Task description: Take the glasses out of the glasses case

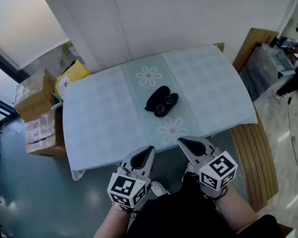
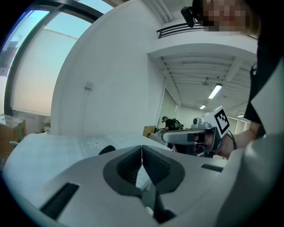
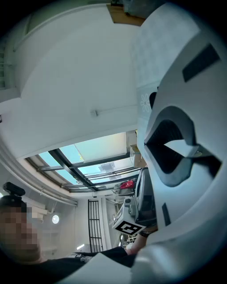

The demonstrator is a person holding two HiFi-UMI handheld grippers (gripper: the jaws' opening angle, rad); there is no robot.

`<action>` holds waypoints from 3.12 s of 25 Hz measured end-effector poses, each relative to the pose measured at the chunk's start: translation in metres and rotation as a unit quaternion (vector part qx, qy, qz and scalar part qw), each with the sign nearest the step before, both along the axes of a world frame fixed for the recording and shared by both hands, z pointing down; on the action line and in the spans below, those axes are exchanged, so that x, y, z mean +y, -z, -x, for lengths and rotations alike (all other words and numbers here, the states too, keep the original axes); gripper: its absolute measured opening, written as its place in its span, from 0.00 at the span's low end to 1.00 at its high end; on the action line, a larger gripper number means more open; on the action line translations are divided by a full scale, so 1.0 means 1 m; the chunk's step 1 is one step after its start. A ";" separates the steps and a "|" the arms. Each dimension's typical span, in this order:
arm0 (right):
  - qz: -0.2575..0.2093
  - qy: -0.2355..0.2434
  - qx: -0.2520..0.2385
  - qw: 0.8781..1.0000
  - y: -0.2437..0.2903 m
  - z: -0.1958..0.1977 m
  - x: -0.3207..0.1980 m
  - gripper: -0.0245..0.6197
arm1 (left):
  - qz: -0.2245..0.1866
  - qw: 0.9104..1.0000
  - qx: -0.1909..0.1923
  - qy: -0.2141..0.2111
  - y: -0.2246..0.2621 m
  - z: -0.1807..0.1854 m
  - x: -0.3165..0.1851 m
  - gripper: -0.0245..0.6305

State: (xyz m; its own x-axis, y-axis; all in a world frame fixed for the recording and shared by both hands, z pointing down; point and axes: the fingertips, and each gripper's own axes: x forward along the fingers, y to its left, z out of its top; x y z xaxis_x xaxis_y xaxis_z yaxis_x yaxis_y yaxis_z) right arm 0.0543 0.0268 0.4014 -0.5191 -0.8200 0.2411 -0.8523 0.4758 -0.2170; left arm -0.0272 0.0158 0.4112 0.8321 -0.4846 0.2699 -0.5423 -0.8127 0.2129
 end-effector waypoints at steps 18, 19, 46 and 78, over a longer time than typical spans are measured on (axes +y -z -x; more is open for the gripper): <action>-0.009 0.023 0.003 1.000 0.004 0.011 0.005 0.07 | 0.006 1.000 0.011 0.002 -0.002 0.003 0.004 0.08; -0.010 0.024 0.005 1.000 0.005 0.011 0.004 0.07 | 0.006 1.000 0.013 0.003 -0.002 0.004 0.004 0.08; -0.037 0.065 0.074 0.994 0.019 0.018 -0.038 0.07 | -0.012 1.000 0.007 0.019 0.004 0.022 -0.002 0.08; 0.009 0.193 0.147 0.970 -0.036 -0.035 -0.172 0.07 | 0.008 0.997 -0.009 0.077 -0.022 -0.043 -0.097 0.08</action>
State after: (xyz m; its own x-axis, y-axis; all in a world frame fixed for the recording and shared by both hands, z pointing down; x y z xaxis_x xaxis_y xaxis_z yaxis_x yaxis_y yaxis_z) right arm 0.0892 -0.1452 0.4377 -0.6930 -0.5727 0.4379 -0.6383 0.7698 -0.0034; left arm 0.0163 -0.0811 0.4337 0.7435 -0.6009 0.2936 -0.6638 -0.7164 0.2149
